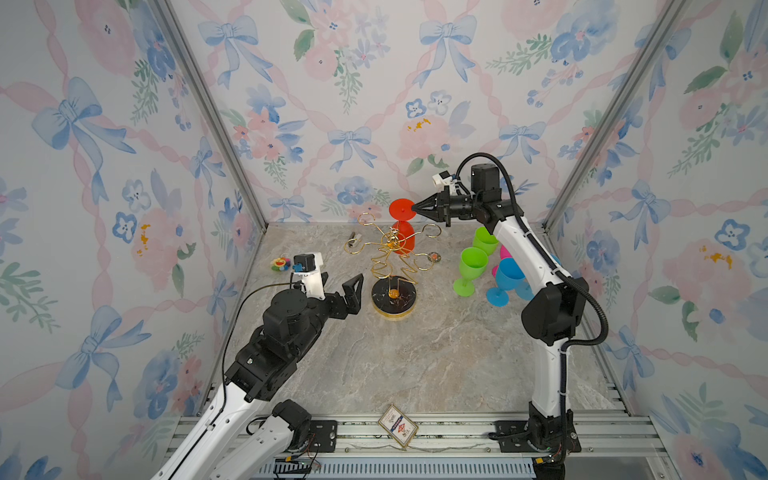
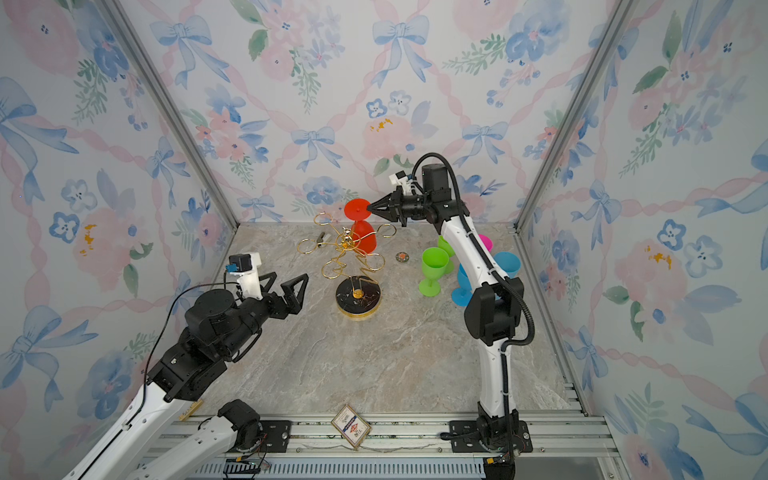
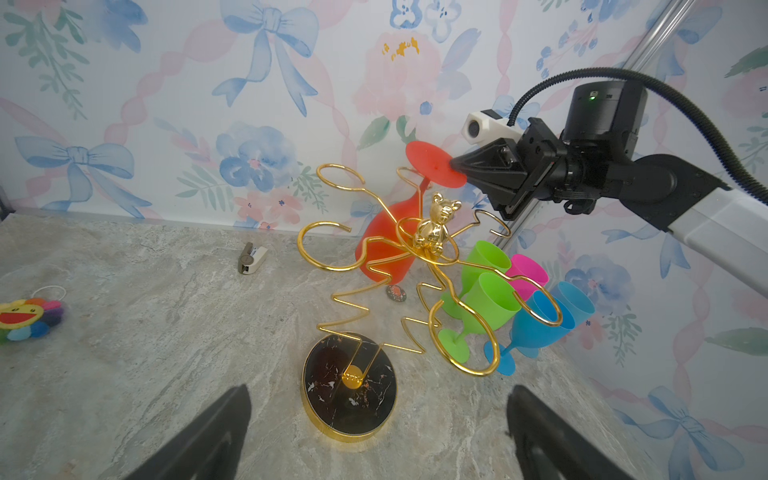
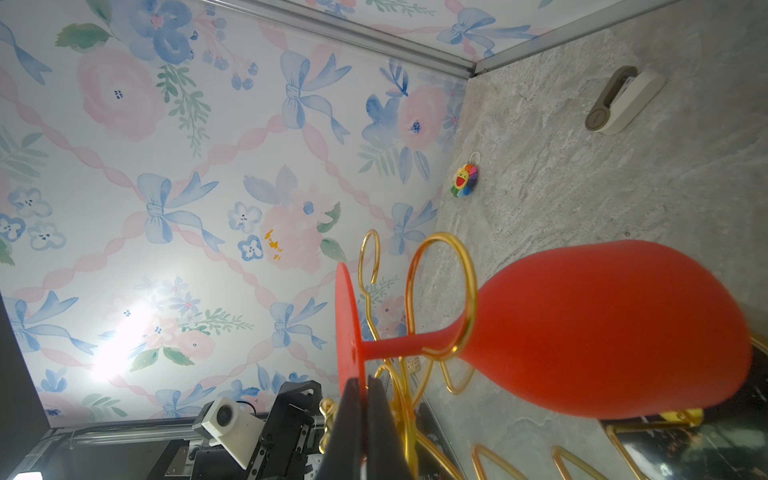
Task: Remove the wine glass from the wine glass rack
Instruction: 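Pull the red glass off the rack with right gripper while left gripper approaches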
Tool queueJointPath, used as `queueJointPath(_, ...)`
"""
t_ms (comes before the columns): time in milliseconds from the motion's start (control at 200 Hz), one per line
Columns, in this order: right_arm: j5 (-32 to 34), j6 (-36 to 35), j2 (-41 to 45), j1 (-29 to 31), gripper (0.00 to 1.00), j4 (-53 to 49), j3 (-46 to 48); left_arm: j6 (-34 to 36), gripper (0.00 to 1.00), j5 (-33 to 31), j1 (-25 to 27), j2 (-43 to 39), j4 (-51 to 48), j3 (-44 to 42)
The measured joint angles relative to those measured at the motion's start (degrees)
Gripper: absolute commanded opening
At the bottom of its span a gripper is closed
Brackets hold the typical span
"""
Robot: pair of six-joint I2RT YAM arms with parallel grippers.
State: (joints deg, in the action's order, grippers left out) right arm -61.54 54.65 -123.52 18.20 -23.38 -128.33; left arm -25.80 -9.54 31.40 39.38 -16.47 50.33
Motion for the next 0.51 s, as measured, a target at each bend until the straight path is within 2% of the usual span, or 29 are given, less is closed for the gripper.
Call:
queueJointPath(285,0.3,-3.4,0.4,-0.1,0.0,-4.5,0.0,0.0,0.98,0.0,-0.2,-0.3,0.0,-0.1)
queueJointPath(505,0.4,-5.2,4.5,-1.6,0.0,-6.1,3.6,0.0,0.98,1.1,-0.2,0.3,0.0,-0.1)
